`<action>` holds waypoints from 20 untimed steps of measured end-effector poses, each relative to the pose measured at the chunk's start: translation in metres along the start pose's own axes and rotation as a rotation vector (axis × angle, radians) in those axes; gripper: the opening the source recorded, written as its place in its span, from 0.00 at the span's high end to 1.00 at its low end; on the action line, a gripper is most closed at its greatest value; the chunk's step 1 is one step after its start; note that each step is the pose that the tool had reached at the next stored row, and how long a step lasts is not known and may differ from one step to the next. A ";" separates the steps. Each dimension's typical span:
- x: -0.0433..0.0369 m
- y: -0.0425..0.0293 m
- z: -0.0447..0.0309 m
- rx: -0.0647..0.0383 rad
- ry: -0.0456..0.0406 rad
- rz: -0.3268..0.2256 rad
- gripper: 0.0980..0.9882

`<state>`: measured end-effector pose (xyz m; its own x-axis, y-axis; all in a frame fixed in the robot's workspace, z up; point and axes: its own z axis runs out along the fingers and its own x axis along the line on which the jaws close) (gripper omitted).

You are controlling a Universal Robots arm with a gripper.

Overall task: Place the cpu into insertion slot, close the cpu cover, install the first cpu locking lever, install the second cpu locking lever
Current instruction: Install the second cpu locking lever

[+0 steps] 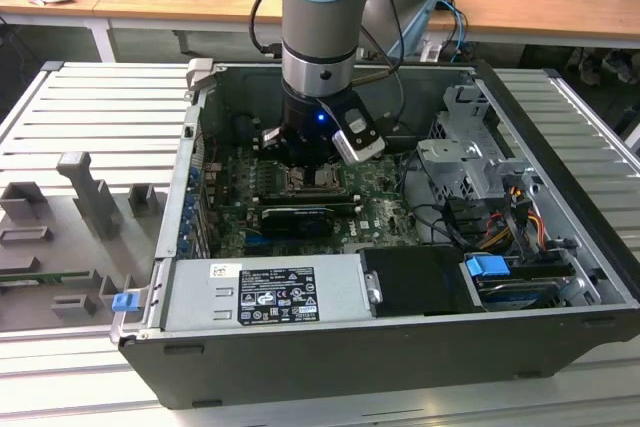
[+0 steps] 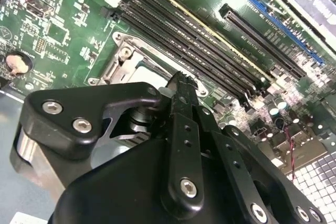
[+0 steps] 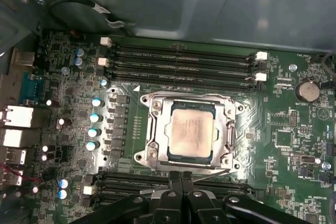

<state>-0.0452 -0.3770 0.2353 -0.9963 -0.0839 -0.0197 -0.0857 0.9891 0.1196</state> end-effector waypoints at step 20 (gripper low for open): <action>0.0264 -0.0118 0.0204 -0.056 -0.0057 0.000 0.99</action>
<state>-0.0704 -0.3884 0.2131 -0.9963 -0.0826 -0.0253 -0.0858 0.9809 0.1748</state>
